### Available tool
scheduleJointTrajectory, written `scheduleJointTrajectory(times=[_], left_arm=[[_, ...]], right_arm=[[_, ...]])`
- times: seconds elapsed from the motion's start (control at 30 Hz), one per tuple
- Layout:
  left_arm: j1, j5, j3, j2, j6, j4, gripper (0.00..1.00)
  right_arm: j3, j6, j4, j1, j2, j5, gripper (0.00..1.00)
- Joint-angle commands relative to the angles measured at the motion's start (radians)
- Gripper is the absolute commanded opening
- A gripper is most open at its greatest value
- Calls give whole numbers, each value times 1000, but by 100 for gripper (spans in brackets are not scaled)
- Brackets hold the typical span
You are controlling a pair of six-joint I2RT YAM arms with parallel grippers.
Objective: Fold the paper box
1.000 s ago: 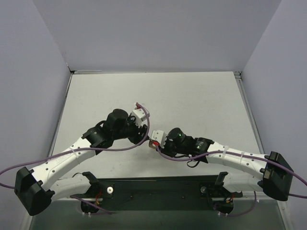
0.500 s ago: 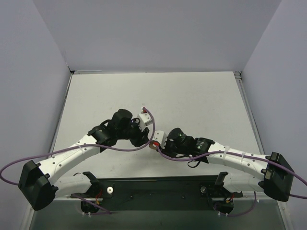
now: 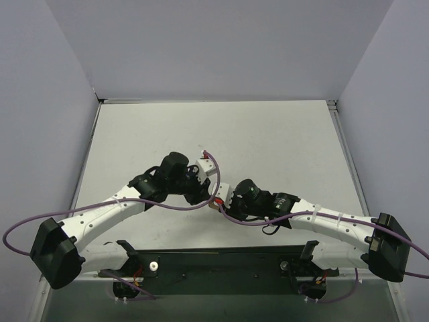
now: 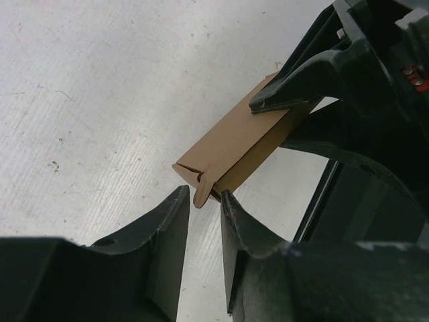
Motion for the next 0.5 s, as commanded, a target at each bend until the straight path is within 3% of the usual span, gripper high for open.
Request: scheduleJointTrajectory(times=[0.0, 0.2, 0.33, 0.47], left_arm=[[3, 37, 24, 12, 8, 43, 32], [3, 50, 24, 23, 10, 46, 24], [-3, 56, 17, 25, 4, 54, 11], [-10, 69, 22, 43, -6, 55, 4]], right_arm=[[17, 10, -5, 3, -29, -13, 26], [17, 12, -5, 3, -26, -13, 25], [17, 12, -5, 3, -28, -15, 25], [19, 13, -5, 4, -23, -17, 25]])
